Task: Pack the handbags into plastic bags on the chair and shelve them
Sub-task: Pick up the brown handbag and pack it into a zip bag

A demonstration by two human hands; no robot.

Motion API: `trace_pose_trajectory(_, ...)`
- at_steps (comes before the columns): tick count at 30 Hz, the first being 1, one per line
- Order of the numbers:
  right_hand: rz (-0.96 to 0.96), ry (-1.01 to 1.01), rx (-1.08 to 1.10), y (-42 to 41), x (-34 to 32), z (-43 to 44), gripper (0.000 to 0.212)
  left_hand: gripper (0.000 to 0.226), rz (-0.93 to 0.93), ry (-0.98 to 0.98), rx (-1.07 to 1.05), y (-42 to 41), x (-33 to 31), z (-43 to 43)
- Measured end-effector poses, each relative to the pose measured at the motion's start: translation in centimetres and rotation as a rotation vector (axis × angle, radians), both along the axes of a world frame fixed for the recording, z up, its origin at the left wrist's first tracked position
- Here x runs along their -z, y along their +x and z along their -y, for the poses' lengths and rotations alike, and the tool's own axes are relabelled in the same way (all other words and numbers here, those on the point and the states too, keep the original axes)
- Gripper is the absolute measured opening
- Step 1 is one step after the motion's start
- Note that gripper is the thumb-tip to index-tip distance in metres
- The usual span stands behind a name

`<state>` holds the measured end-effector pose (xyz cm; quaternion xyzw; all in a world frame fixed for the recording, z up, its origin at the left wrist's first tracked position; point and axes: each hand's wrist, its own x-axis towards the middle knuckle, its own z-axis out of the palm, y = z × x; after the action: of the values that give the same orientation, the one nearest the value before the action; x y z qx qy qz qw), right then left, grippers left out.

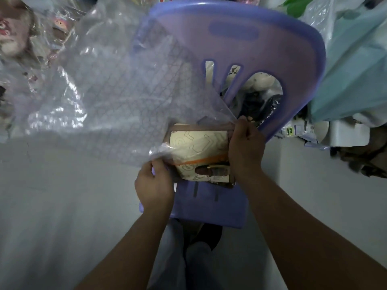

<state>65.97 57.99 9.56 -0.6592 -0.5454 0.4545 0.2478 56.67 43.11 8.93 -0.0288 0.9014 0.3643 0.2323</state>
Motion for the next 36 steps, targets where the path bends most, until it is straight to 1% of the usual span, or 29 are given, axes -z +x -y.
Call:
trace_pose_trajectory(2, 0.012, 0.047, 0.031, 0.4, 0.0, 0.2, 0.035, 0.037, -0.027, 0.090, -0.053, -0.1, 0.0, -1.1)
trace_pose_trajectory(4, 0.021, 0.058, 0.109, 0.6, 0.3, 0.3, 0.024, 0.043, 0.110, 0.223, -0.082, -0.1, -0.1, -2.0)
trace_pose_trajectory(7, -0.093, -0.032, 0.305, 0.7, 0.3, 1.1, 0.019, 0.036, 0.332, 0.315, -0.154, -0.6, -0.1, -3.0)
trace_pose_trajectory(9, -0.166, -0.111, 0.413, 0.6, 0.5, 1.4, 0.022, 0.030, 0.474, 0.376, -0.271, -1.3, -0.1, -3.2)
trace_pose_trajectory(10, -0.208, -0.170, 0.489, 0.6, 0.7, 1.3, 0.028, 0.029, 0.524, 0.392, -0.314, -1.6, -0.1, -3.0)
trace_pose_trajectory(12, -0.302, -0.309, 0.608, 0.6, 0.9, 0.8, 0.036, 0.028, 0.578, 0.424, -0.359, -2.2, 0.0, -2.0)
trace_pose_trajectory(13, -0.324, -0.355, 0.615, 0.7, 1.1, 0.6, 0.036, 0.027, 0.594, 0.449, -0.375, -2.4, 0.1, -1.4)
trace_pose_trajectory(15, -0.352, -0.382, 0.532, 0.6, 0.9, 0.7, 0.033, 0.028, 0.605, 0.449, -0.396, -2.7, 0.9, -0.2)
trace_pose_trajectory(18, -0.357, -0.331, 0.365, 0.4, 0.9, 0.8, 0.030, 0.022, 0.626, 0.413, -0.469, -2.1, 2.1, 1.3)
trace_pose_trajectory(20, -0.322, -0.263, 0.264, 0.3, 1.0, 0.3, 0.022, 0.017, 0.666, 0.420, -0.465, -1.4, 2.7, 2.2)
trace_pose_trajectory(22, -0.219, -0.197, 0.146, 0.4, 0.9, -0.1, 0.017, 0.015, 0.712, 0.459, -0.413, -1.1, 3.3, 3.0)
trace_pose_trajectory(24, -0.158, -0.148, 0.016, 0.7, 0.5, -0.4, 0.026, 0.014, 0.745, 0.494, -0.358, -1.2, 3.8, 3.3)
trace_pose_trajectory(26, -0.035, -0.089, -0.159, 1.0, 0.4, -0.7, 0.035, 0.016, 0.766, 0.510, -0.311, -1.4, 3.8, 3.4)
trace_pose_trajectory(27, 0.048, -0.085, -0.260, 1.1, 0.5, -0.9, 0.038, 0.017, 0.773, 0.511, -0.300, -1.5, 3.8, 3.4)
trace_pose_trajectory(28, 0.102, -0.124, -0.337, 1.1, 0.3, -1.0, 0.039, 0.018, 0.775, 0.510, -0.296, -1.7, 3.7, 3.3)
trace_pose_trajectory(29, 0.119, -0.183, -0.374, 1.1, 0.1, -1.1, 0.038, 0.020, 0.778, 0.517, -0.290, -1.8, 3.6, 3.2)
trace_pose_trajectory(30, 0.089, -0.242, -0.358, 0.9, -0.2, -1.3, 0.037, 0.022, 0.781, 0.523, -0.283, -1.9, 3.5, 3.0)
trace_pose_trajectory(33, -0.278, -0.551, -0.074, 0.4, -0.6, -1.8, 0.034, 0.030, 0.784, 0.519, -0.313, -2.0, 2.9, 2.0)
trace_pose_trajectory(34, -0.355, -0.628, -0.028, 0.4, -0.5, -2.0, 0.030, 0.035, 0.793, 0.519, -0.326, -1.9, 2.9, 1.7)
trace_pose_trajectory(36, -0.381, -0.691, -0.039, 0.7, -0.1, -2.1, 0.025, 0.049, 0.808, 0.527, -0.331, -1.9, 2.6, 1.3)
